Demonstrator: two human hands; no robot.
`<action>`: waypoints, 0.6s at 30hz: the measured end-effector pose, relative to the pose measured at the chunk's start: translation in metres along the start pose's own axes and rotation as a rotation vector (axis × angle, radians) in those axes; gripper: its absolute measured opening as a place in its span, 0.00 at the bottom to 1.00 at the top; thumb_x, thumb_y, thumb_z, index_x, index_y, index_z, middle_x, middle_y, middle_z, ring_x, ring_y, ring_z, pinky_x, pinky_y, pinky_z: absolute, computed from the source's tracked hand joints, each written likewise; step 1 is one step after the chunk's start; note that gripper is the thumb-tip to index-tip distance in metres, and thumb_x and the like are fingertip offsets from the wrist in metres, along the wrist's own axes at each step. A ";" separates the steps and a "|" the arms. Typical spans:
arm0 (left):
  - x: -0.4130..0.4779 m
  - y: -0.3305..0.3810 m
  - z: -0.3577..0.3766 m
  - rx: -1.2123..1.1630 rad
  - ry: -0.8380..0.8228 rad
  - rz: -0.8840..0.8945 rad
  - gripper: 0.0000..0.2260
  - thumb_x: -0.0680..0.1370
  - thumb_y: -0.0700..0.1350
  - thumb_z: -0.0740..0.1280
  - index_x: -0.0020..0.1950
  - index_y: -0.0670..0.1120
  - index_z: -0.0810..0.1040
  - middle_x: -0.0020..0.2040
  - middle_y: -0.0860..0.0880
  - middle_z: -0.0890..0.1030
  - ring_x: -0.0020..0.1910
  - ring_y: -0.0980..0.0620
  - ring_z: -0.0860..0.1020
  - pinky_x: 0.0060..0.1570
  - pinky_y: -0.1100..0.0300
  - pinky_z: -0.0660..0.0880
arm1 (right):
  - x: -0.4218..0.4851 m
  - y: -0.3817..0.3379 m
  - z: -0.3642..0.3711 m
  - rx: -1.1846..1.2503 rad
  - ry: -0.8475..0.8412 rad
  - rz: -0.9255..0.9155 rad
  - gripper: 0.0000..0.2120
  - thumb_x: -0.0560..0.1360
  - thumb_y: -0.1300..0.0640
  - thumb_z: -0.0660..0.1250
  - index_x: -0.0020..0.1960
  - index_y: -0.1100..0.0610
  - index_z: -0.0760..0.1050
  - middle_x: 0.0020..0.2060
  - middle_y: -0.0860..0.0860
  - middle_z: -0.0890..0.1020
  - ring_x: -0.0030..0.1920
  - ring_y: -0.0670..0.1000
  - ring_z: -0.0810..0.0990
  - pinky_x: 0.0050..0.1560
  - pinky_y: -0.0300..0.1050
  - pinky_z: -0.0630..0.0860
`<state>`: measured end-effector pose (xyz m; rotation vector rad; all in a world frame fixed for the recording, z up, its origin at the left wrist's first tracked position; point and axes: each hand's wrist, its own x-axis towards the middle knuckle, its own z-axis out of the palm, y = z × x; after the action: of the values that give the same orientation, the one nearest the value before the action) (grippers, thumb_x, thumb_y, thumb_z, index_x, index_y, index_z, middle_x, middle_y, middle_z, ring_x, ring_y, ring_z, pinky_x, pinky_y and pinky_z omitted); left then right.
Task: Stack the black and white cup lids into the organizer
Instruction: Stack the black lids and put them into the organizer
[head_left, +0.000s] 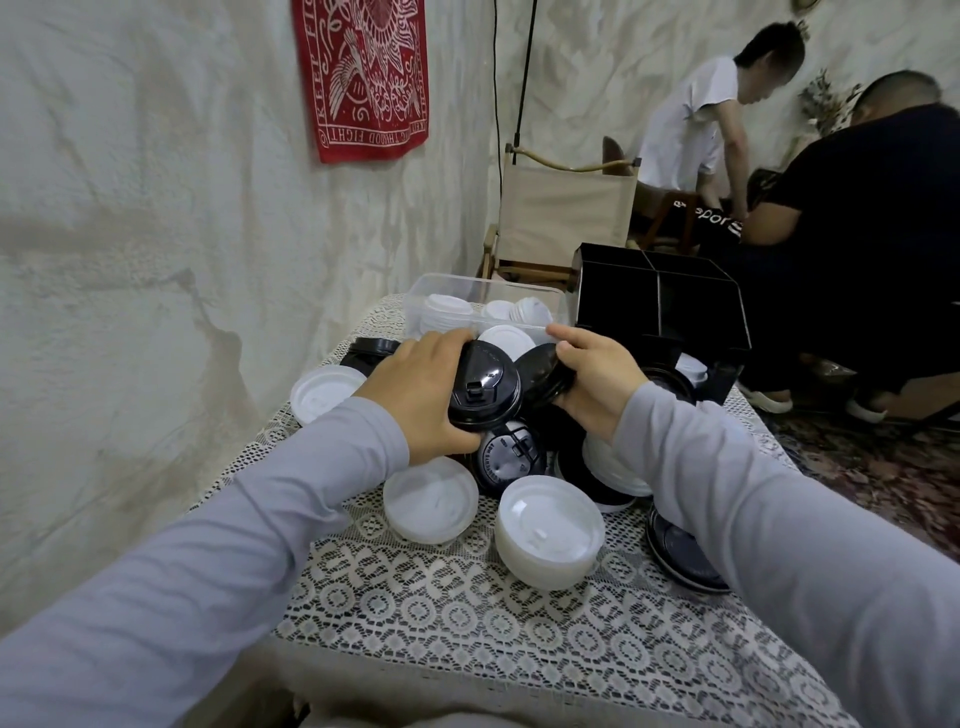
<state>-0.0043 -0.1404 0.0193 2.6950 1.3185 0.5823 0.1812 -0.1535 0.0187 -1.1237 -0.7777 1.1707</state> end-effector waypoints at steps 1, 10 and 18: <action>0.000 0.001 0.000 -0.001 0.005 0.002 0.43 0.66 0.54 0.74 0.74 0.48 0.55 0.67 0.47 0.67 0.66 0.44 0.65 0.65 0.53 0.63 | -0.001 0.001 0.001 0.030 0.008 0.002 0.17 0.80 0.69 0.52 0.67 0.63 0.67 0.52 0.58 0.76 0.51 0.57 0.78 0.49 0.52 0.76; 0.003 0.004 -0.001 -0.018 0.049 0.006 0.42 0.65 0.54 0.74 0.73 0.47 0.56 0.67 0.46 0.67 0.65 0.43 0.66 0.65 0.52 0.63 | -0.013 0.015 0.002 0.147 -0.189 0.098 0.16 0.80 0.70 0.50 0.58 0.61 0.74 0.48 0.57 0.80 0.47 0.54 0.80 0.47 0.50 0.79; 0.005 0.007 -0.001 -0.021 0.049 0.010 0.42 0.66 0.54 0.74 0.73 0.47 0.56 0.67 0.47 0.67 0.65 0.44 0.65 0.64 0.51 0.64 | -0.023 0.017 0.002 0.299 -0.382 0.226 0.15 0.78 0.70 0.50 0.56 0.64 0.73 0.37 0.55 0.83 0.35 0.51 0.83 0.44 0.47 0.81</action>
<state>0.0037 -0.1406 0.0231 2.6886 1.3032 0.6636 0.1686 -0.1751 0.0048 -0.7602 -0.7423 1.6628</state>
